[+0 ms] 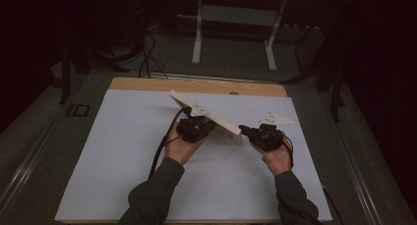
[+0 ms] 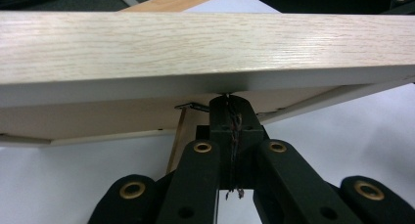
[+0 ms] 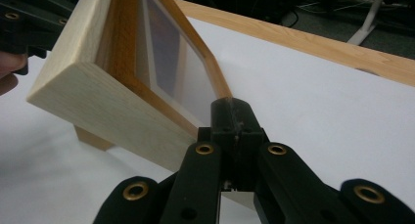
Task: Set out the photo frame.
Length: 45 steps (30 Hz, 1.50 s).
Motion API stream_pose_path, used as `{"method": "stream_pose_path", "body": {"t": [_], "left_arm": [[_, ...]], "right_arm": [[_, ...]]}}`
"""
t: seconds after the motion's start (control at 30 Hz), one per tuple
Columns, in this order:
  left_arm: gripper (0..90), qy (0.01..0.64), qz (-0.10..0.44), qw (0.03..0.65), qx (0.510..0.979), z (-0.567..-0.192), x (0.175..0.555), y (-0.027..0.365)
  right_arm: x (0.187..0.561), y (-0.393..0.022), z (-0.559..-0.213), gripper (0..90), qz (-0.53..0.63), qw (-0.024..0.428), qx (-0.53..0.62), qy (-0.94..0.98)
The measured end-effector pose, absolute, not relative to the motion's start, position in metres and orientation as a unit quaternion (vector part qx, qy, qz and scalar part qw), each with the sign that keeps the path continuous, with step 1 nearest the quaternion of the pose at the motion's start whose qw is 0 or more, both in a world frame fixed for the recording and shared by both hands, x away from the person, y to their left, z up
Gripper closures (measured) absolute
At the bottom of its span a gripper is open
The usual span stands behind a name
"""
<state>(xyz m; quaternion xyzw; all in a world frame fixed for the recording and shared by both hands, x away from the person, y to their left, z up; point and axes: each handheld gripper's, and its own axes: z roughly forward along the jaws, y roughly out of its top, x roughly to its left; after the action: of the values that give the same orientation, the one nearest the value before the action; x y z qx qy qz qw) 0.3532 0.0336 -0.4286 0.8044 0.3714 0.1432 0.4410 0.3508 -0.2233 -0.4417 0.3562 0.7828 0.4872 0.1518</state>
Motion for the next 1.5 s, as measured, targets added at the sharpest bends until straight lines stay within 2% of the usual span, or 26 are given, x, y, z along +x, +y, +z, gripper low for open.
{"method": "stream_pose_path", "body": {"t": [0.97,1.5], "left_arm": [[90.0,0.368,0.148,0.433,0.81,-0.429,0.355,0.034],[90.0,0.335,0.147,0.436,0.822,-0.428,0.334,0.029]], "right_arm": [[0.337,-0.208,-0.44,90.0,0.493,0.114,0.298,0.809],[0.331,-0.205,-0.439,90.0,0.493,0.107,0.284,0.816]]}}
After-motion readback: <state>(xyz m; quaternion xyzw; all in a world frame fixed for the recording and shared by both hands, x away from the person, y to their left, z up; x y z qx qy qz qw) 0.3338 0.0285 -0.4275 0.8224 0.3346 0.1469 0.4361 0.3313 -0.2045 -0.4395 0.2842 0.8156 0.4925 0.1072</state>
